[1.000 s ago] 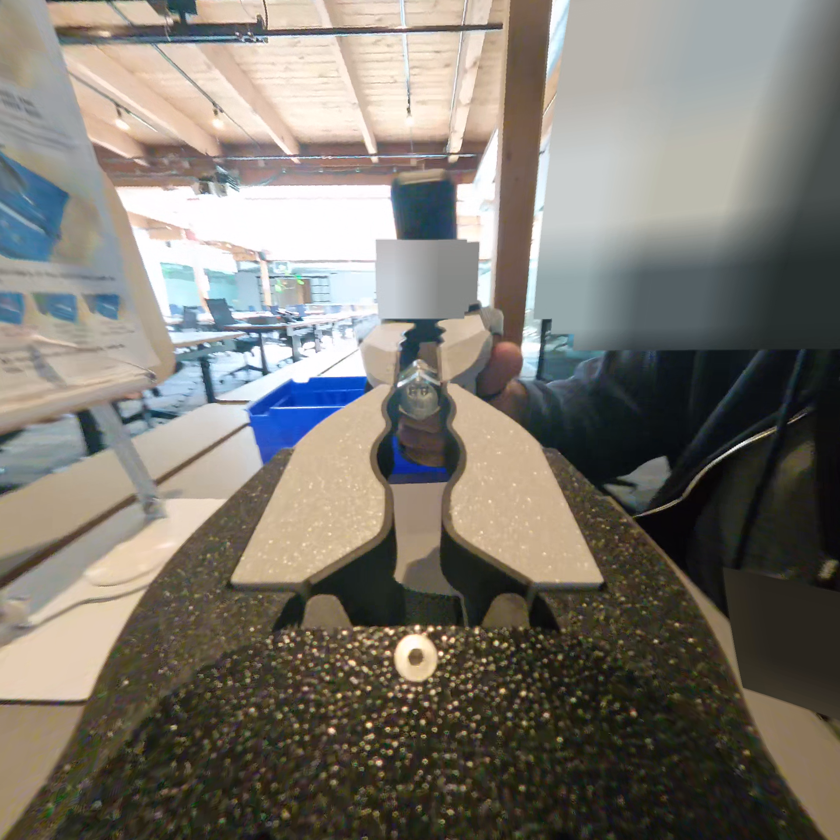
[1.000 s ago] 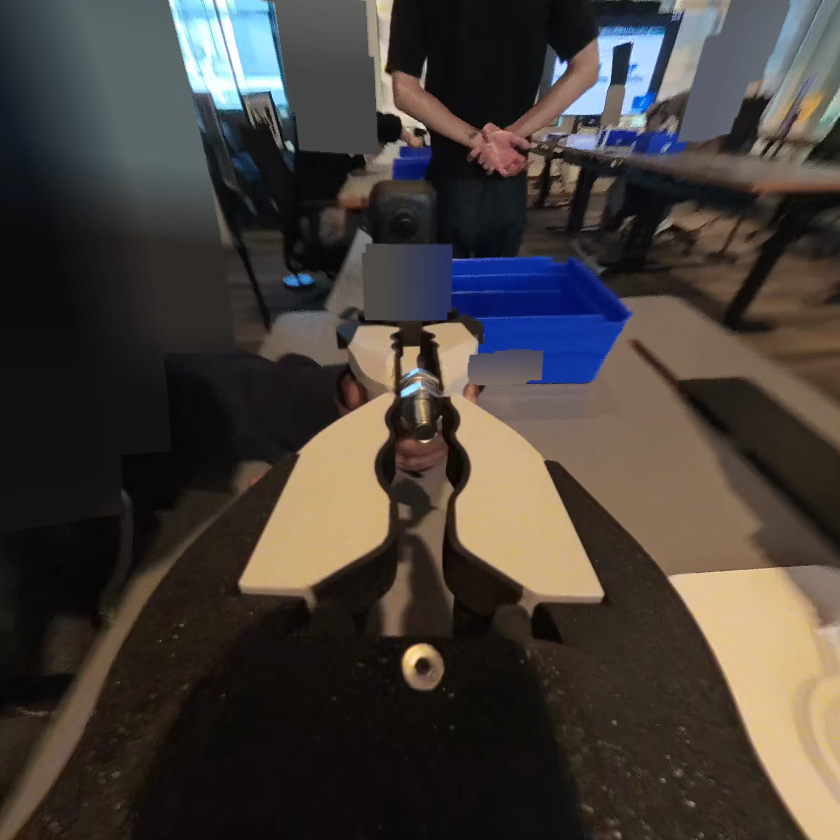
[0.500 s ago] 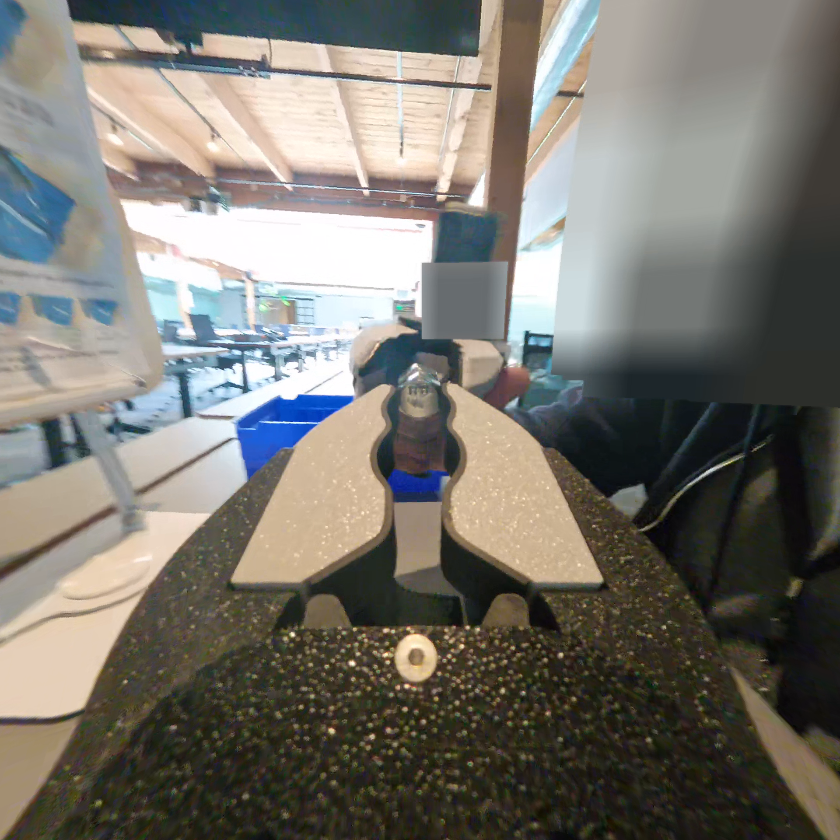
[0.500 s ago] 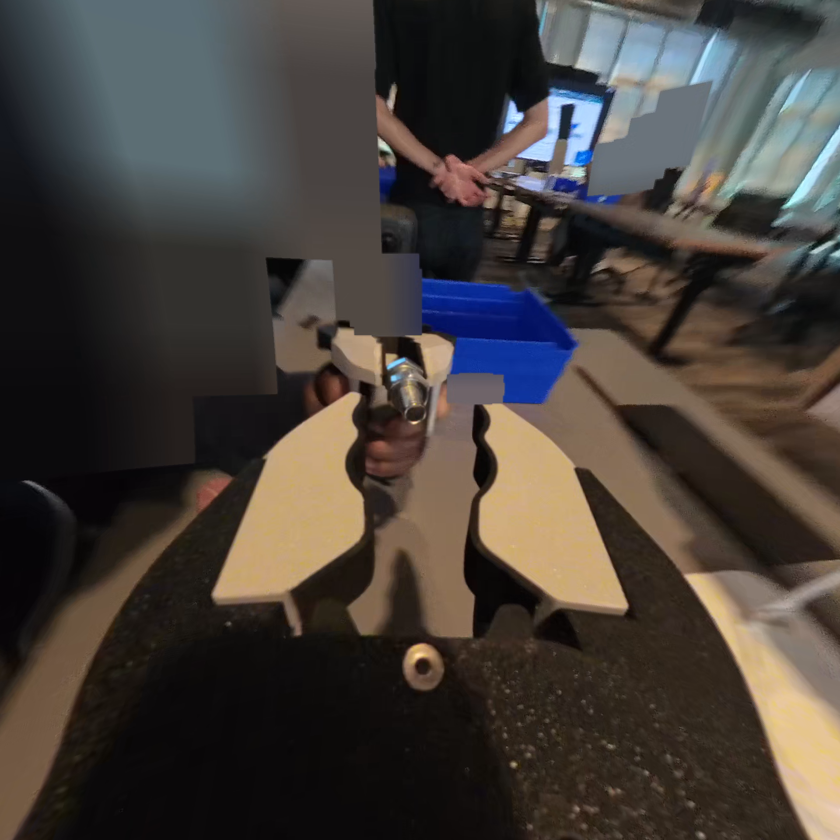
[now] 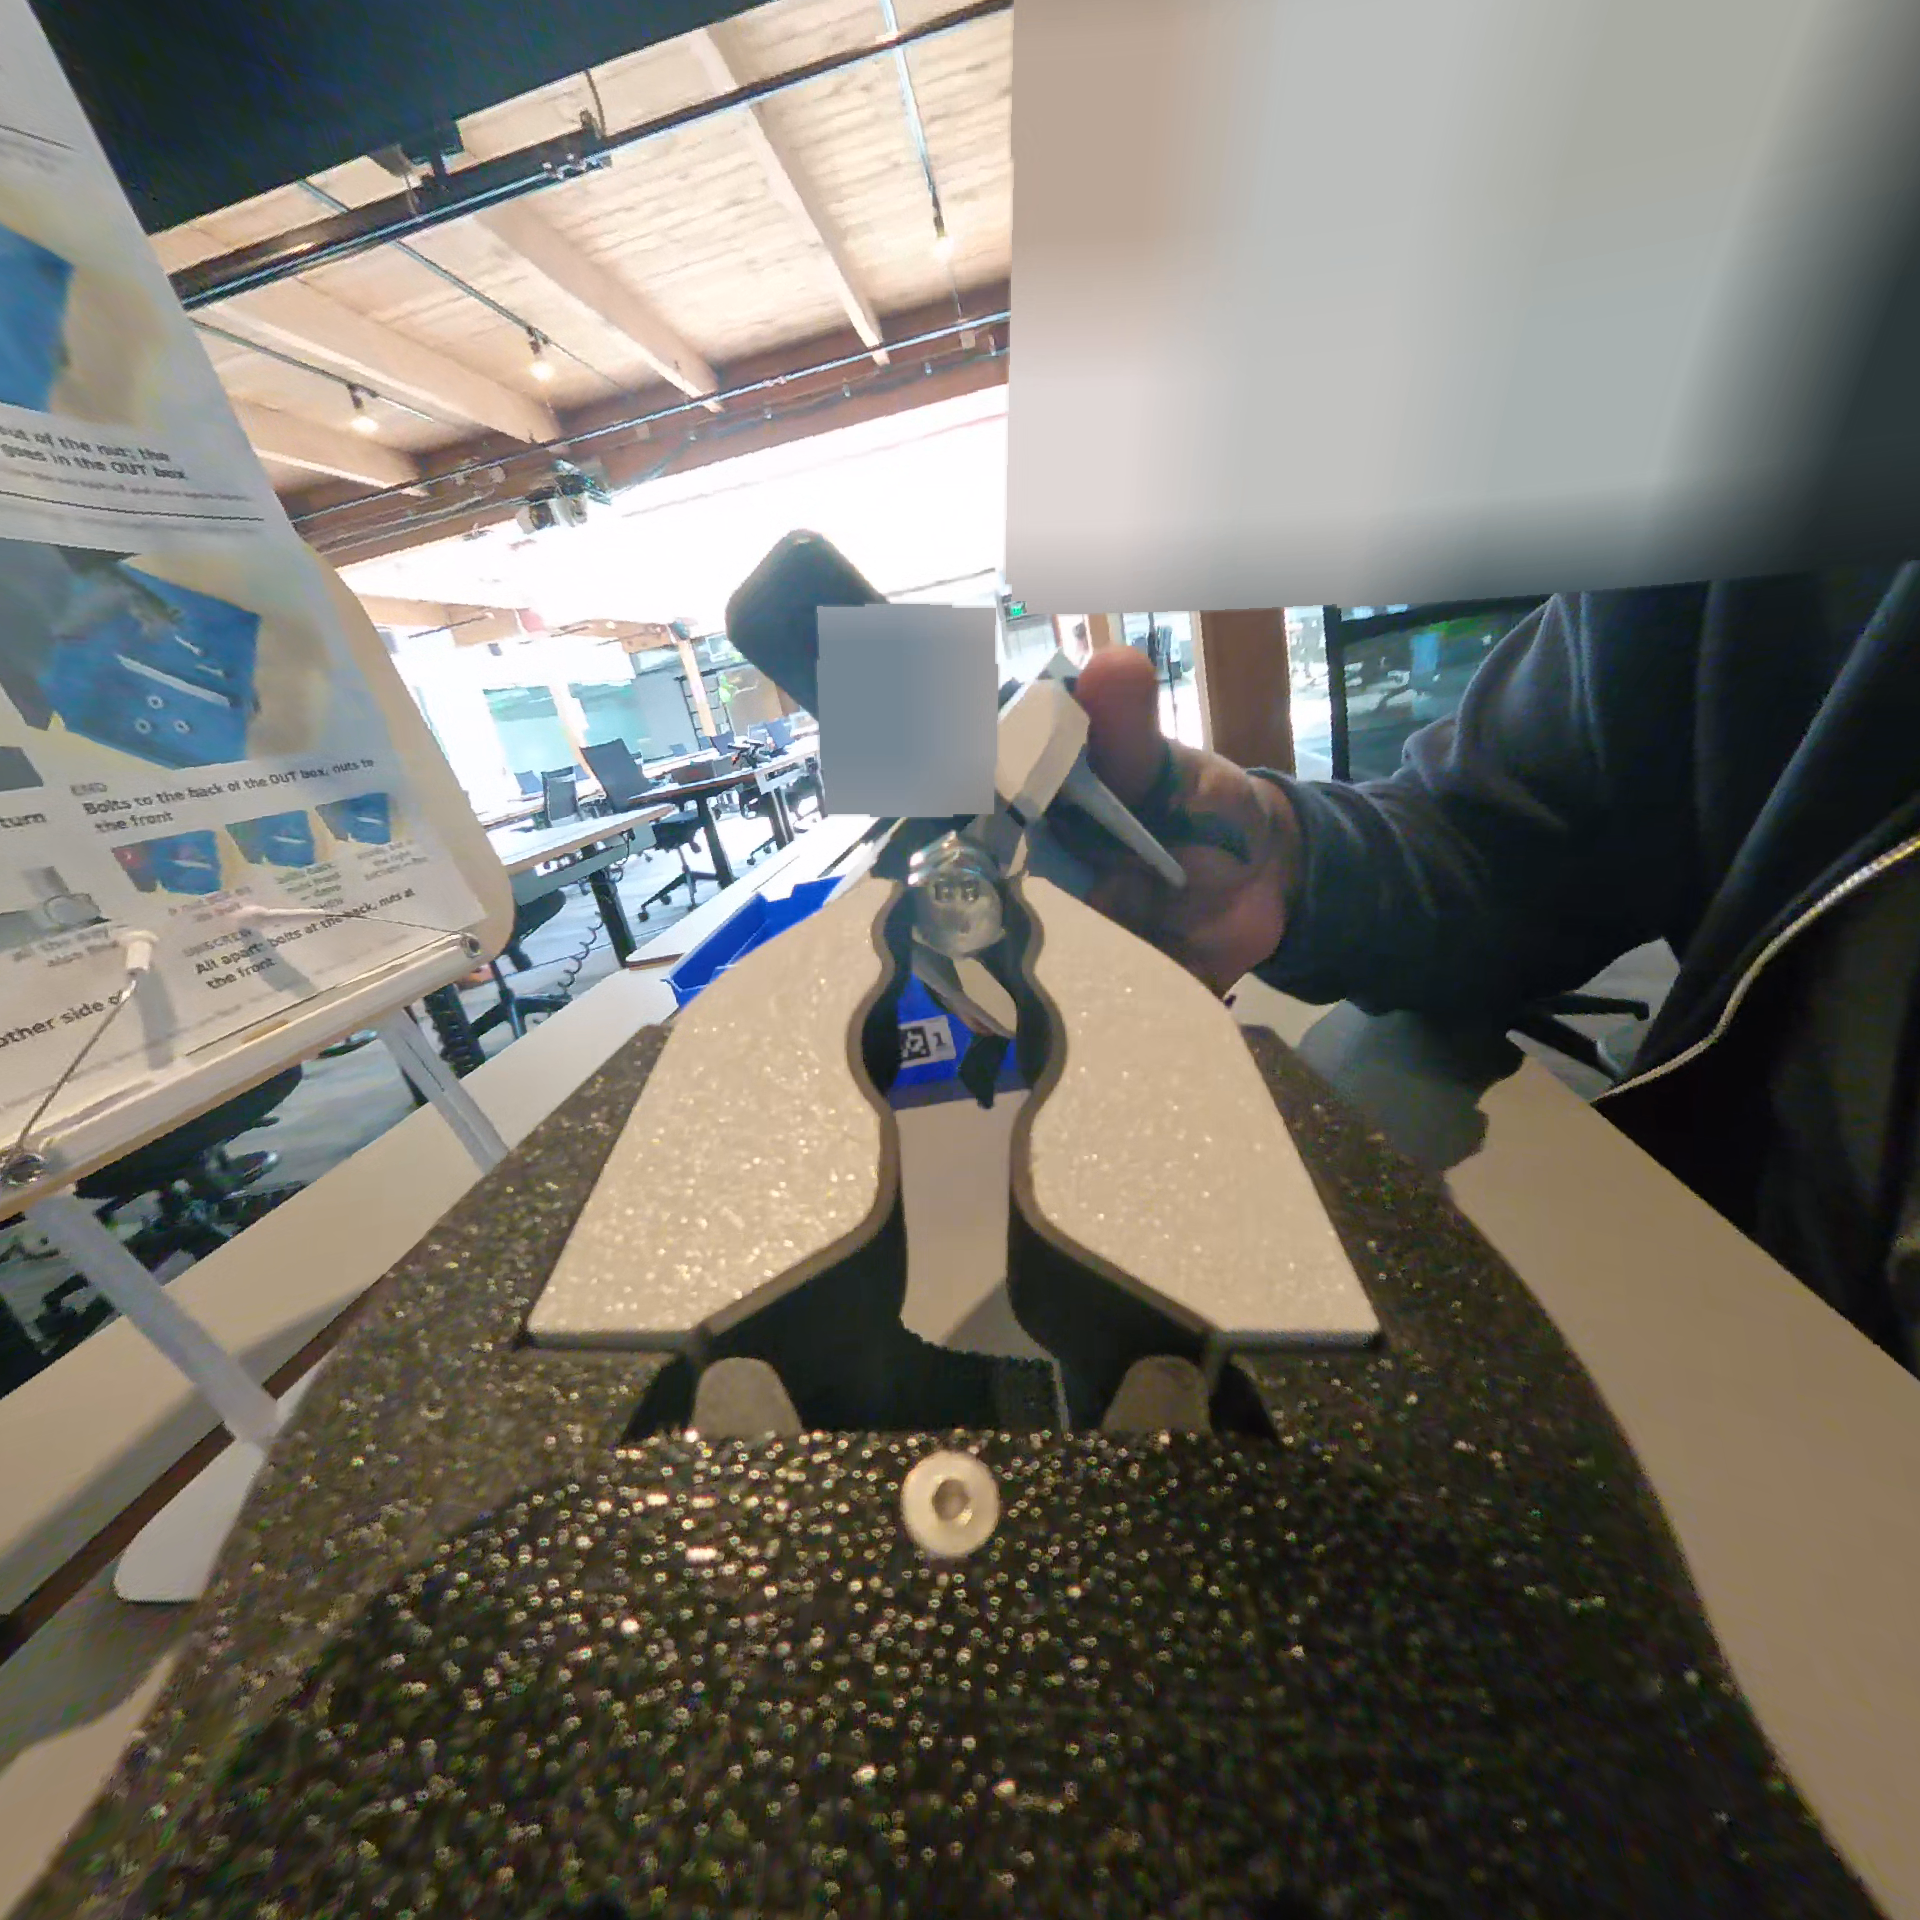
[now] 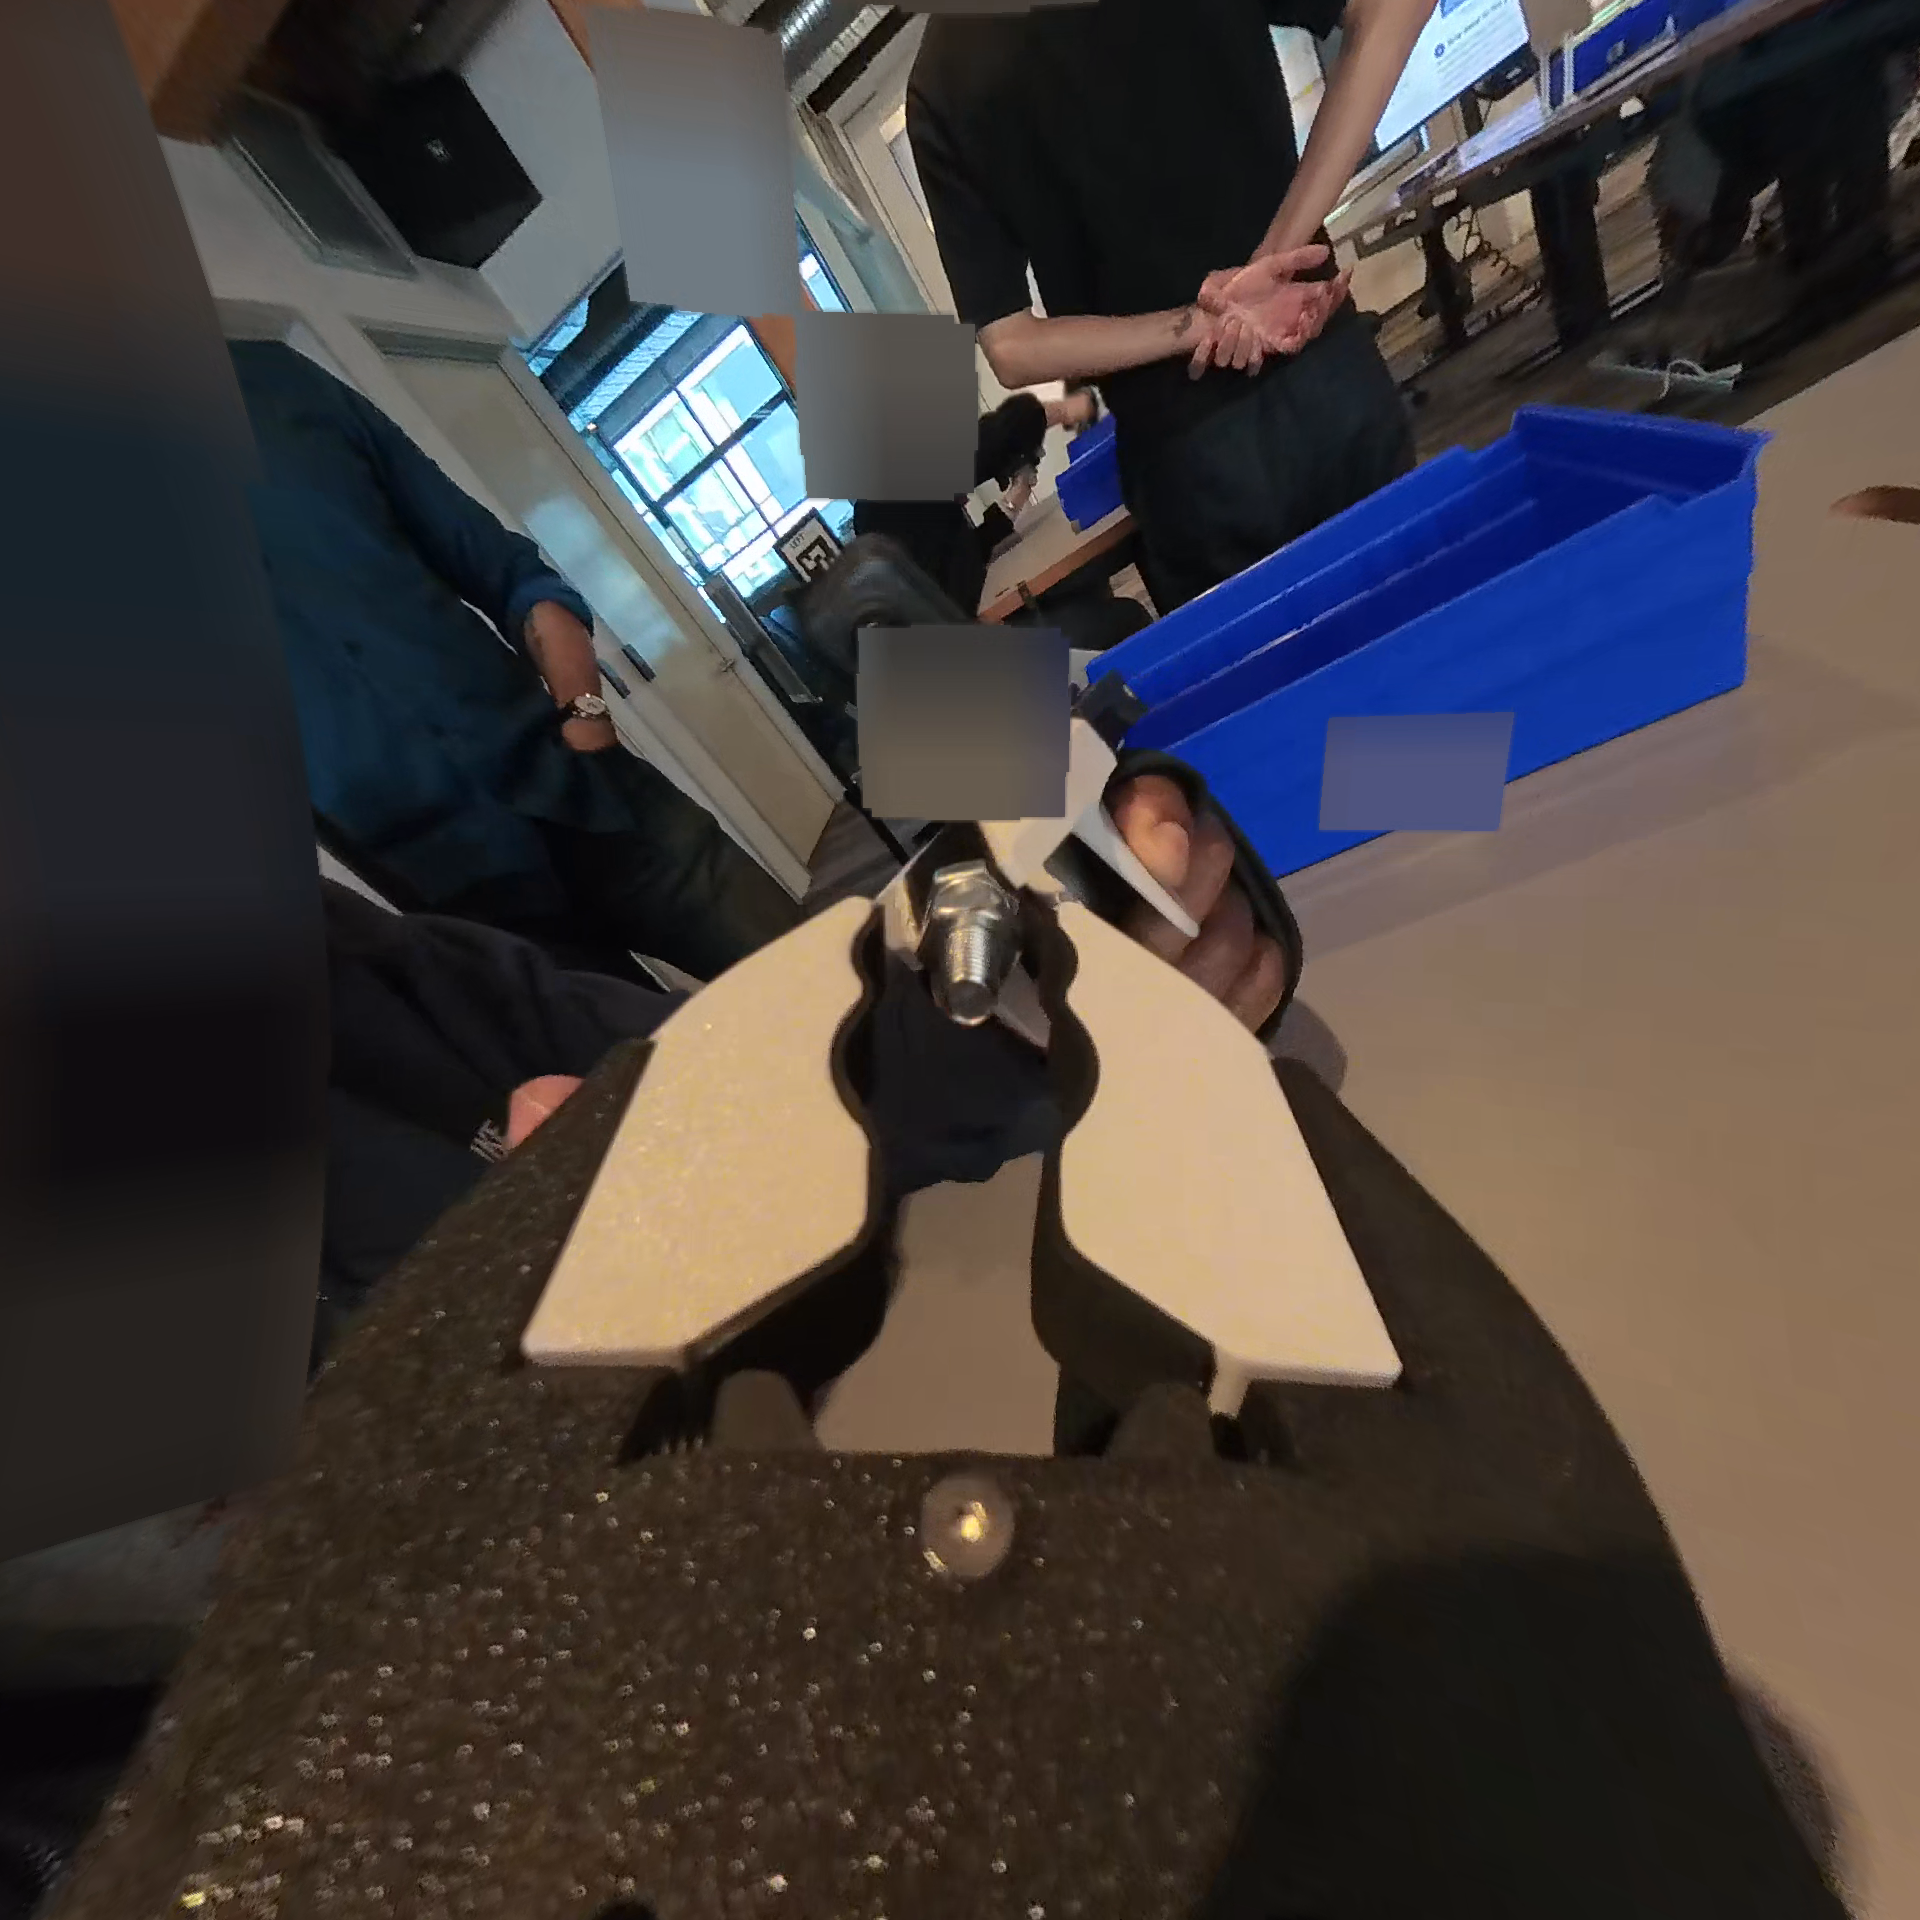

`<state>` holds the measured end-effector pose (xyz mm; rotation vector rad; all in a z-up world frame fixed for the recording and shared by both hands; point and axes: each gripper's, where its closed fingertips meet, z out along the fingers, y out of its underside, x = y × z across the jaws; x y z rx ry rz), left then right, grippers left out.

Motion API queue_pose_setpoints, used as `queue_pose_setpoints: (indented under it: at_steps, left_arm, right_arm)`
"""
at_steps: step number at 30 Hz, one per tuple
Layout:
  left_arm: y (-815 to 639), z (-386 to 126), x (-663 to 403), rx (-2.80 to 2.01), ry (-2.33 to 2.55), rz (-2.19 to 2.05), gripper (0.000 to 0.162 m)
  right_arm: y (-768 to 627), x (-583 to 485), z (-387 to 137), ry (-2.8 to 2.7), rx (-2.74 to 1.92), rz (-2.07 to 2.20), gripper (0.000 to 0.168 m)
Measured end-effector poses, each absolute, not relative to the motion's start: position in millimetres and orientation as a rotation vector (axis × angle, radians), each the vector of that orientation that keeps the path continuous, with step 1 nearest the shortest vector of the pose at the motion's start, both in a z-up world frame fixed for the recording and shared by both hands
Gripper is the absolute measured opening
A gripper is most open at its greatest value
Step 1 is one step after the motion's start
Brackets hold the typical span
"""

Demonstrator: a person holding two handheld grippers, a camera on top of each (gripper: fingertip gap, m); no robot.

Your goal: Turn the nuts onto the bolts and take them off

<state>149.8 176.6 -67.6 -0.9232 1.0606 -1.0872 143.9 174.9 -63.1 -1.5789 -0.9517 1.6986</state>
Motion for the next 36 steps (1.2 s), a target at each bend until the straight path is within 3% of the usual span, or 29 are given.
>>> queue_pose_setpoints:
  at_steps: [2, 8, 21, 26, 32, 36]
  left_arm:
    - [176, -69, 151, -0.926, 1.075, -1.075, 0.017]
    - [180, -72, 153, -0.977, 1.034, -1.191, 0.016]
    - [184, -82, 155, -1.098, 0.898, -1.725, 0.016]
    - [190, -74, 149, -1.053, 0.912, -1.476, 0.016]
    - [190, -69, 145, -0.989, 0.967, -1.161, 0.016]
    - [189, -69, 146, -0.973, 0.988, -1.098, 0.017]
  right_arm:
    - [175, 144, -65, -0.969, -1.584, 1.670, 0.018]
    - [180, 145, -68, -1.108, -1.518, 1.384, 0.018]
    - [185, 147, -81, -1.449, -0.998, 0.323, 0.018]
    - [187, 146, -71, -1.296, -1.207, 0.736, 0.044]
    - [189, 151, -59, -0.985, -1.472, 1.496, 0.036]
    - [190, 150, -64, -0.916, -1.538, 1.643, 0.031]
